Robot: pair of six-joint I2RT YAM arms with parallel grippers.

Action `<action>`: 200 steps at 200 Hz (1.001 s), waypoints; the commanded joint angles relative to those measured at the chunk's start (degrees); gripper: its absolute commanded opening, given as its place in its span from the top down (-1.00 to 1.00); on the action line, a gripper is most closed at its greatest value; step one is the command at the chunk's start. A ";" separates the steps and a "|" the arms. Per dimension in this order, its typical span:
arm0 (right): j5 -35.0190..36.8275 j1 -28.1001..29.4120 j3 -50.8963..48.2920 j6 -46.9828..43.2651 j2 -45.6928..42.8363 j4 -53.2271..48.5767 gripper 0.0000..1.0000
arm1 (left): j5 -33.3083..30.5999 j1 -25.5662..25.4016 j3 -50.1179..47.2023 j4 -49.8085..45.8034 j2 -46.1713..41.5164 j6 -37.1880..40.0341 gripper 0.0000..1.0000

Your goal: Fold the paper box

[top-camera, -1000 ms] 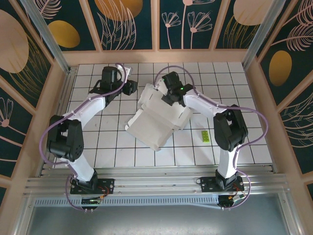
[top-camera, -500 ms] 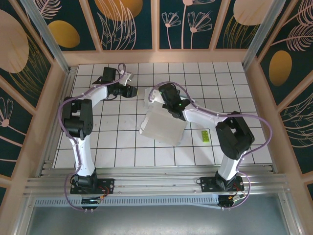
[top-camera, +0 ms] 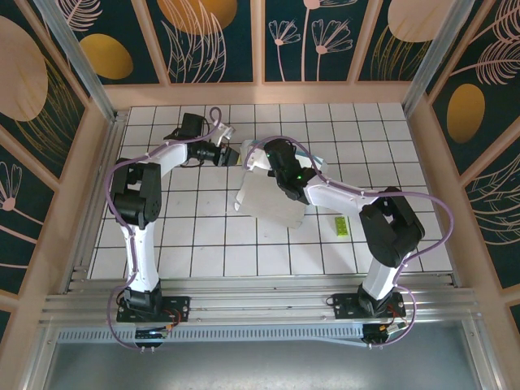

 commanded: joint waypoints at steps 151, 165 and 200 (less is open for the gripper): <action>-2.43 0.52 -2.00 3.64 -2.16 -0.86 0.99 | -0.14 -5.20 0.78 2.02 0.78 5.90 0.07; -2.54 0.43 -2.31 3.98 -2.33 -0.63 0.99 | -0.43 -5.15 0.29 1.95 0.56 6.40 0.07; -3.39 0.43 -4.48 4.35 -2.79 1.09 0.98 | 0.03 -5.16 0.22 0.27 0.59 7.86 0.05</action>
